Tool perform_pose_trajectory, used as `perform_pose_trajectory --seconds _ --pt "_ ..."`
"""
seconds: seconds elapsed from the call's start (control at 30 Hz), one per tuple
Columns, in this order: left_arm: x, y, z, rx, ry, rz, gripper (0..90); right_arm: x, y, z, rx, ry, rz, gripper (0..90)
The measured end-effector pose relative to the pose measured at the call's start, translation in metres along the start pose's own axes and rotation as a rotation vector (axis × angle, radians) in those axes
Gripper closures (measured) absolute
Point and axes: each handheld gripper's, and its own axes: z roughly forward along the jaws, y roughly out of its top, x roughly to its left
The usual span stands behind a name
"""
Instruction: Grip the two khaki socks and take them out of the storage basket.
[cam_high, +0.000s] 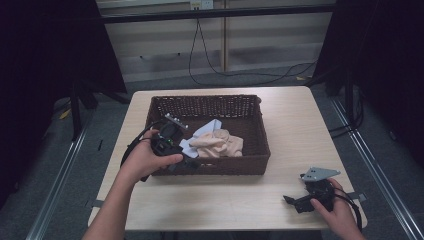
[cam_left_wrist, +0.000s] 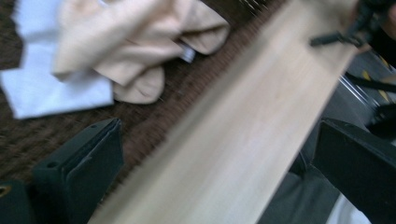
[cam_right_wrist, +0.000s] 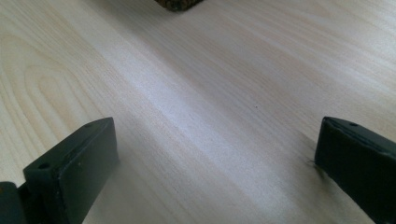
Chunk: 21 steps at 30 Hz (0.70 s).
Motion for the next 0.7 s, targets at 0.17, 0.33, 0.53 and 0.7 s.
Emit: perform_pose_trajectory --seconds 0.17,0.33,0.53,0.7 --pt "0.013 0.015 0.007 -0.014 0.021 -0.04 1.6 0.0 0.0 0.0 0.002 -0.003 0.001 0.0" --pt "0.023 0.025 0.016 -0.027 0.03 -0.068 5.0 0.0 0.0 0.0 0.002 -0.003 0.002 0.0" --pt "0.035 0.04 0.031 -0.041 0.065 -0.091 11.7 0.0 0.0 0.0 0.002 -0.003 0.005 0.0" --pt "0.048 0.052 0.051 -0.017 0.068 -0.095 13.6 0.0 0.0 0.0 -0.002 -0.004 0.001 0.0"
